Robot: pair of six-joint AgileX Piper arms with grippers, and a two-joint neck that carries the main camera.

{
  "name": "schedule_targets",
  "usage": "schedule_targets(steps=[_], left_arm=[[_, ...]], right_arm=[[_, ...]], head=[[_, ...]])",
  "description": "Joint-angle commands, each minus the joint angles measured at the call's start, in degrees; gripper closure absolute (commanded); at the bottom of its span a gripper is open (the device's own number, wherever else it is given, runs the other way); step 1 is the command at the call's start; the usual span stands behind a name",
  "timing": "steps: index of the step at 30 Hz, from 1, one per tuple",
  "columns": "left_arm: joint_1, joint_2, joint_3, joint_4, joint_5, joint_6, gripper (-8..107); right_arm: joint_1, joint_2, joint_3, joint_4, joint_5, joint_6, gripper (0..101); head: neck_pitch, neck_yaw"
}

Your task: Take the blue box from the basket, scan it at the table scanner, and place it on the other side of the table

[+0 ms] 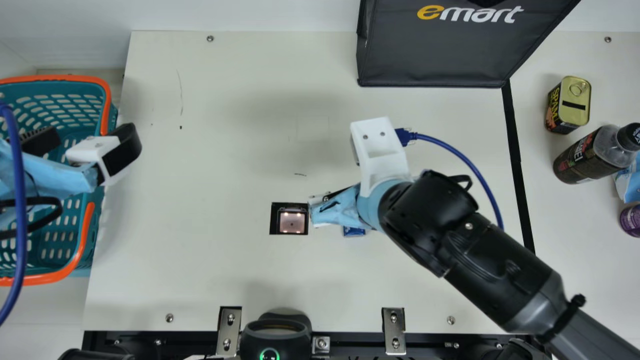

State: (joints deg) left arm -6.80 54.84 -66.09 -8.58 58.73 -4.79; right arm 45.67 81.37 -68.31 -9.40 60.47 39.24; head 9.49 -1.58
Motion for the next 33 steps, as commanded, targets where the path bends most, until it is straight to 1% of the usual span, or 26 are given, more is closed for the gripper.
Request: schedule_targets(steps=[1,6,16,27,33], left_arm=[[0.0,0.0,0.0,0.0,0.0,0.0,9],[0.0,0.0,0.0,0.0,0.0,0.0,9],[0.0,0.0,0.0,0.0,0.0,0.0,9],[0.0,0.0,0.0,0.0,0.0,0.0,9],[0.0,0.0,0.0,0.0,0.0,0.0,9]], right_arm=[[0.1,0.7,0.7,0.4,-1.1,1.0,6],[-0.1,2.6,2.7,1.2,-3.7,2.2,6],[-1.0,6.6,5.9,3.0,-8.1,2.4,6],[-2.1,10.8,8.0,4.1,-11.5,2.1,6],[-2.6,12.8,8.5,4.2,-12.7,2.2,6]], head=[[-1.6,0.0],[-1.6,0.0],[-1.6,0.0],[-1.6,0.0],[-1.6,0.0]])
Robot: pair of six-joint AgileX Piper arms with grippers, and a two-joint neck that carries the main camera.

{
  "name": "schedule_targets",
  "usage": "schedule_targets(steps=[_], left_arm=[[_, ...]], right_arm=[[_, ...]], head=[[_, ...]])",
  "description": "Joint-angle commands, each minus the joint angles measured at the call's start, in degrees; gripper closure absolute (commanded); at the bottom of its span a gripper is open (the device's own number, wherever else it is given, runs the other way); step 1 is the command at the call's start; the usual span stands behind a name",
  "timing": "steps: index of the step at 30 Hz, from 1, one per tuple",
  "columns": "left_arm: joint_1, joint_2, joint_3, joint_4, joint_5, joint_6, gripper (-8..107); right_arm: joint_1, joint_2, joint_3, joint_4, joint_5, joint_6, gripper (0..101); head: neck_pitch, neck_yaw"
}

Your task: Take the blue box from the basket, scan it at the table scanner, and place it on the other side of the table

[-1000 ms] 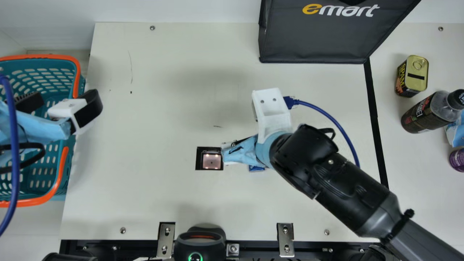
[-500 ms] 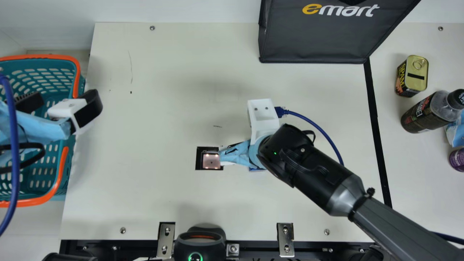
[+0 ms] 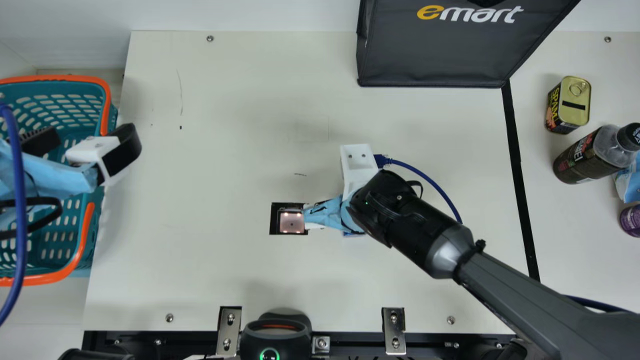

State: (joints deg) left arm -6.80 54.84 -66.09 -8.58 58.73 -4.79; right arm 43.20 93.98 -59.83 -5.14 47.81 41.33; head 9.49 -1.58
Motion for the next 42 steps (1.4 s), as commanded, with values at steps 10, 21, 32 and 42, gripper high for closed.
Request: schedule_targets(steps=[10,21,32,42], left_arm=[[0.0,0.0,0.0,0.0,0.0,0.0,9],[0.0,0.0,0.0,0.0,0.0,0.0,9],[0.0,0.0,0.0,0.0,0.0,0.0,9],[0.0,0.0,0.0,0.0,0.0,0.0,9]], right_arm=[[-0.9,3.0,-0.1,-0.6,-0.8,0.4,6],[-1.1,4.4,-0.6,-0.8,-0.6,1.2,33],[-0.4,4.8,-1.1,-1.4,-0.1,2.3,101],[0.1,2.7,-2.6,-2.8,2.1,3.2,101]], head=[[-1.6,0.0],[-1.6,0.0],[-1.6,0.0],[-1.6,0.0]])
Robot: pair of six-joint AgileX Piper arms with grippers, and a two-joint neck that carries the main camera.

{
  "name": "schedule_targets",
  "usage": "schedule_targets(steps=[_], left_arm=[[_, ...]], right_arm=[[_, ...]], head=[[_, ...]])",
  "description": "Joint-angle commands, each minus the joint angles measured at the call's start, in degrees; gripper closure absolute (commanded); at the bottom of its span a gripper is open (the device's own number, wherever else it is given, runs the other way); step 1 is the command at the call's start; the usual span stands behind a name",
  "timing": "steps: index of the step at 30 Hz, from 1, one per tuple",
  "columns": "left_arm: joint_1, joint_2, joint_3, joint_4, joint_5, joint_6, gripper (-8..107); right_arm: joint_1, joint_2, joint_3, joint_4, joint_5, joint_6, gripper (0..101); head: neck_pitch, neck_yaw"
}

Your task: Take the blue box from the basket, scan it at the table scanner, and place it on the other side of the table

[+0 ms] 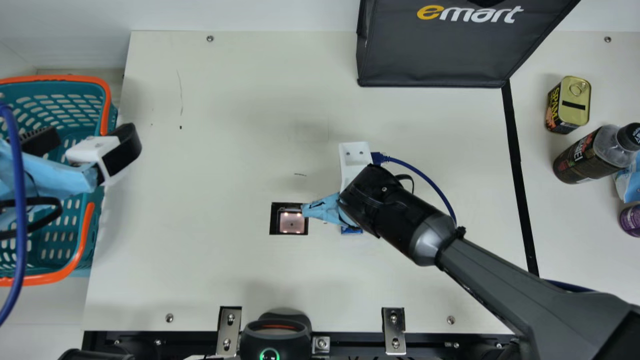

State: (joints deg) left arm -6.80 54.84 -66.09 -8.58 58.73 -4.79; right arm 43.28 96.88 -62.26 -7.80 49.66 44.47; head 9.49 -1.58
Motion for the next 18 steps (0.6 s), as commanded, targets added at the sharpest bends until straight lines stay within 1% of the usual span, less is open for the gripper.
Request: schedule_targets(steps=[1,10,18], left_arm=[[0.0,0.0,0.0,0.0,0.0,0.0,9],[0.0,0.0,0.0,0.0,0.0,0.0,9],[0.0,0.0,0.0,0.0,0.0,0.0,9]], right_arm=[[0.1,-0.5,-0.4,-0.3,0.6,0.1,101],[0.3,-2.6,-2.7,-1.1,3.5,-0.4,101],[-0.7,-3.6,-3.6,-0.9,4.4,-2.1,101]], head=[[-1.6,0.0],[-1.6,0.0],[-1.6,-10.7]])
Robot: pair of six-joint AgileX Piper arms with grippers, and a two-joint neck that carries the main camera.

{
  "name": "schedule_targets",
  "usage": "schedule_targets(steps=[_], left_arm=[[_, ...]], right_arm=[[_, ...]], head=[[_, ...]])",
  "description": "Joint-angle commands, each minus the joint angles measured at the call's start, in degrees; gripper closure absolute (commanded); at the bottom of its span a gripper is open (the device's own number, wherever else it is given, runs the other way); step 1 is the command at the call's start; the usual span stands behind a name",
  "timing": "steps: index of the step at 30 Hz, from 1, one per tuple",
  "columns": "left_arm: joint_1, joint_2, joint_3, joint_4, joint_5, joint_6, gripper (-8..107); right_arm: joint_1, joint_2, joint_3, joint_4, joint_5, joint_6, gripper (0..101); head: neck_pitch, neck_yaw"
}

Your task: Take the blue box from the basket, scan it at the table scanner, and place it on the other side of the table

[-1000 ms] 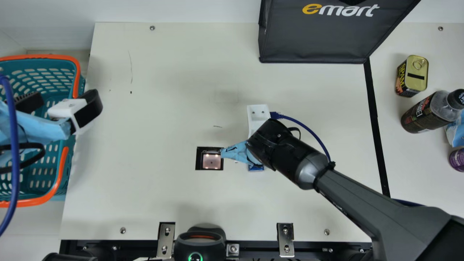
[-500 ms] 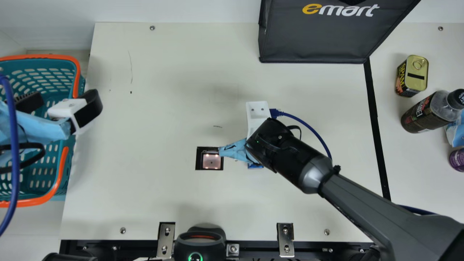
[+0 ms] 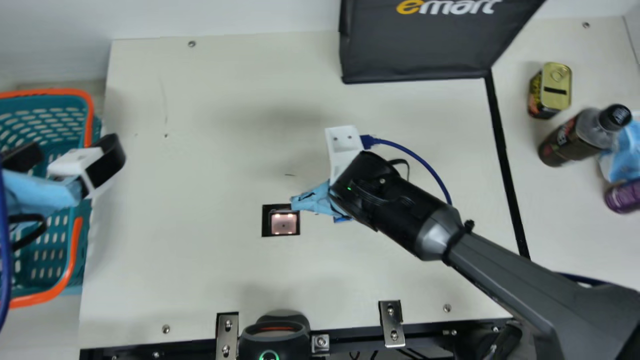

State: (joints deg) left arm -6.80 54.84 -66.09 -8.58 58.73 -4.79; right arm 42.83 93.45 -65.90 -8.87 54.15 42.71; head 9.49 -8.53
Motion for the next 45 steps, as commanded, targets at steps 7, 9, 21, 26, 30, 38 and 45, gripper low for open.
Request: schedule_targets(steps=[7,9,21,26,30,38,45], left_arm=[[0.0,0.0,0.0,0.0,0.0,0.0,9],[0.0,0.0,0.0,0.0,0.0,0.0,9],[0.0,0.0,0.0,0.0,0.0,0.0,9],[0.0,0.0,0.0,0.0,0.0,0.0,9],[0.0,0.0,0.0,0.0,0.0,0.0,9],[0.0,0.0,0.0,0.0,0.0,0.0,9],[0.0,0.0,0.0,0.0,0.0,0.0,9]], right_arm=[[-5.1,-2.7,2.0,0.8,-0.2,-4.5,101],[-7.4,-4.0,3.2,1.2,-0.4,-6.4,101],[-25.0,-14.5,11.1,3.4,0.9,-21.0,101],[-33.2,-18.4,13.3,3.9,2.3,-27.9,101],[-39.7,-20.7,14.5,4.5,3.1,-33.5,101],[-51.9,-23.3,16.3,6.2,3.7,-44.6,101],[-62.3,-23.8,18.3,7.9,2.1,-54.9,101]], head=[[-1.6,-13.1],[-1.6,-13.1],[-1.6,-13.1],[-1.6,-13.1],[-1.6,-13.1],[-1.6,-13.1],[-1.6,-13.1]])
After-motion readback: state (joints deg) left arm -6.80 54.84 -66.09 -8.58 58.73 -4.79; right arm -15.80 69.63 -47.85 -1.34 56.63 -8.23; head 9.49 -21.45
